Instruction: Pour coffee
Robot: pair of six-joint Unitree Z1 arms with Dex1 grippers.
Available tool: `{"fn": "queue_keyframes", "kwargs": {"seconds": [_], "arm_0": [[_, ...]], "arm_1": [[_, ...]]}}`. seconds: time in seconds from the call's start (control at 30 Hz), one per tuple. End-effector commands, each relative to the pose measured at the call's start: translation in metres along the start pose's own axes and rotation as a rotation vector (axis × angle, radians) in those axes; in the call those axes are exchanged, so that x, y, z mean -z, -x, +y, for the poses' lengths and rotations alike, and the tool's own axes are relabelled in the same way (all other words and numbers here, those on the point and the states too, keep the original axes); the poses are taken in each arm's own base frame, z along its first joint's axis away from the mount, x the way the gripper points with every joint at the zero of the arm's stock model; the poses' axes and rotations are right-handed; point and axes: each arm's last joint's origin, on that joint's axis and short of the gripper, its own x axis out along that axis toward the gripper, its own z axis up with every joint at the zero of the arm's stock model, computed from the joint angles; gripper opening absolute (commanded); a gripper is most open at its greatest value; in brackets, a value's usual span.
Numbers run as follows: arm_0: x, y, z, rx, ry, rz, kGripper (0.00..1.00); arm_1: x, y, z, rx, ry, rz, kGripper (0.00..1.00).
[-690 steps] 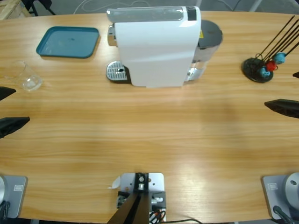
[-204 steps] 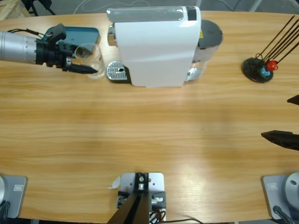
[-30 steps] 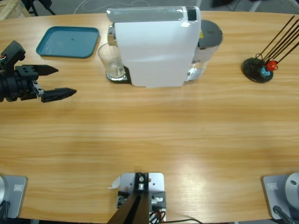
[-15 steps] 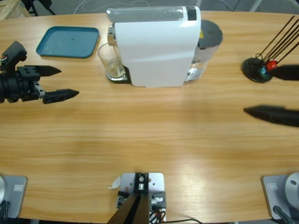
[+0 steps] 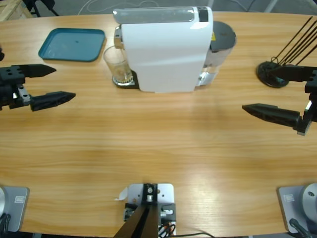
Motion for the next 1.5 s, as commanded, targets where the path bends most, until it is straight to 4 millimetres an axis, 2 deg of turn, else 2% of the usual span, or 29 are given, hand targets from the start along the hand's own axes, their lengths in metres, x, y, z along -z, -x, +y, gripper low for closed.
{"fn": "queue_keyframes", "kwargs": {"seconds": [0.03,0.2,0.6,0.73,1.0,1.27,1.5], "arm_0": [[0.012,0.010,-0.008,0.010,0.021,-0.003,1.000],[0.016,0.031,-0.013,-0.047,0.054,-0.066,1.000],[0.021,0.038,-0.016,-0.052,0.051,-0.061,1.000],[0.024,0.046,-0.019,-0.063,0.042,-0.086,1.000],[0.023,0.045,-0.019,-0.053,0.046,-0.070,1.000],[0.024,0.028,-0.014,-0.022,0.024,0.010,1.000],[0.024,0.023,-0.015,0.030,-0.009,0.021,1.000]], "arm_1": [[0.014,-0.007,-0.001,0.047,-0.026,0.030,1.000],[0.014,-0.011,0.000,0.030,-0.028,0.051,1.000],[0.018,-0.008,-0.001,0.051,-0.029,0.046,0.998],[0.020,-0.007,0.000,0.041,-0.028,0.042,1.000],[0.022,-0.005,0.000,0.040,-0.032,0.038,1.000],[0.022,-0.008,0.000,0.039,-0.032,0.047,1.000],[0.023,-0.010,0.001,0.038,-0.032,0.055,1.000]]}}
